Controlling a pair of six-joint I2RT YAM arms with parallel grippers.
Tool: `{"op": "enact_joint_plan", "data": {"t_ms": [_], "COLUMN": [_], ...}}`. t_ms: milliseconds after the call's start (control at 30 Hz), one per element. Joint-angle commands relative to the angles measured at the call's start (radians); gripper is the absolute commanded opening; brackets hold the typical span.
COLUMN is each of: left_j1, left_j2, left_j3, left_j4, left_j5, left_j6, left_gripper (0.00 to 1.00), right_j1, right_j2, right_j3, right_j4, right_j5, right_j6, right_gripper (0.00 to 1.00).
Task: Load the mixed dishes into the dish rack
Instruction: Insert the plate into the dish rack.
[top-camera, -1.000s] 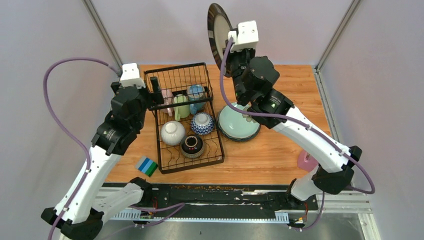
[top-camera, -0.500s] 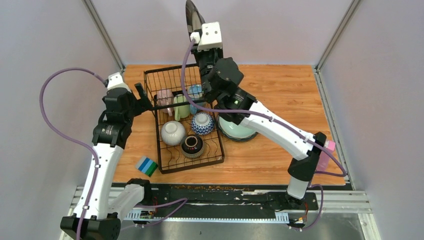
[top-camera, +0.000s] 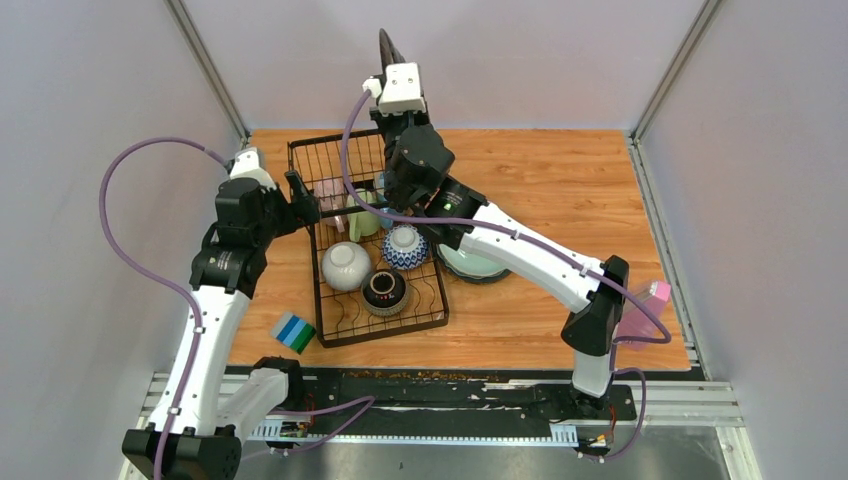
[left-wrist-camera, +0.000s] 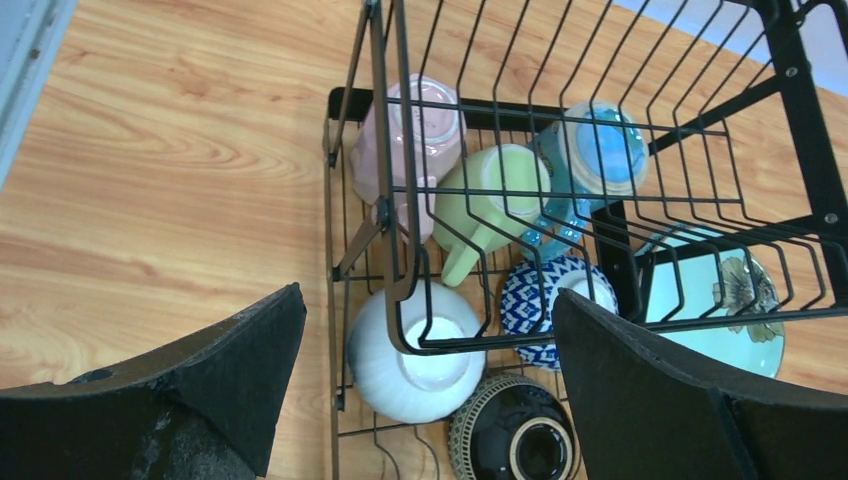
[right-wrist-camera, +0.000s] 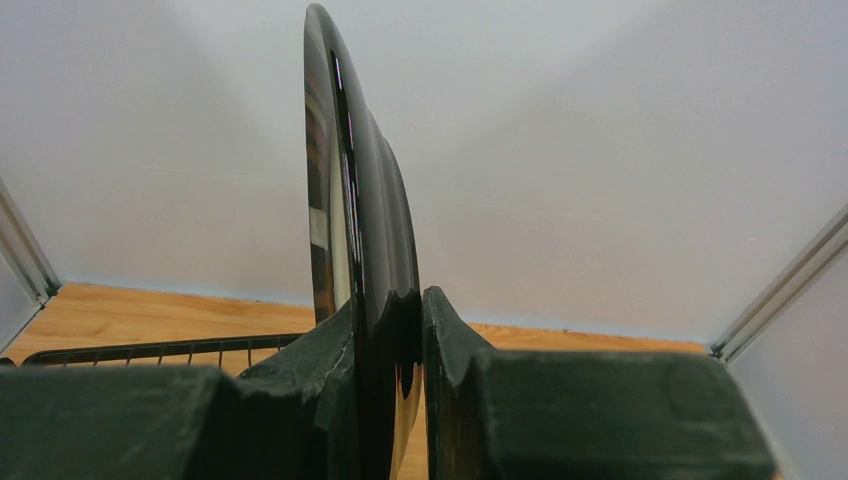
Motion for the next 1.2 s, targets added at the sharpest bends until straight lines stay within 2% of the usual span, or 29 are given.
{"op": "enact_joint_plan", "data": {"t_ms": [0, 300, 500, 1000, 1167], "left_j1": [0.005, 0.005, 0.005, 0.005, 0.005], "left_j2": [-0.009, 0.015, 0.019, 0.014, 0.013], "left_j3": [-0.003, 0.002, -0.012, -0.017, -0.019], "left_j4": [0.049, 0.074, 0.074, 0.077, 0.078], "left_j5": [0.058, 0.124, 0.159, 0.184, 0.192], "left_j6": [-0.004, -0.018, -0.025, -0.035, -0.035], "left_gripper": [1.00, 1.00, 1.00, 1.00, 1.00], "right_j1": [-0.011, -0.028, -0.044, -0.054, -0.053], "right_j2": [-0.023, -0.009, -0.013, 0.028, 0.061], "right_j3": [0.036, -0.010, -0.067, -0.037, -0.022], "right_j4": [0.066, 0.024, -0.052, -0.186, -0.277], "right_j5": [-0.006, 0.003, -0.008, -0.035, -0.053], "right_j6": [0.105, 0.145, 0.252, 0.356, 0.407], "right_gripper": [0.00, 0.00, 0.00, 0.00, 0.00]}}
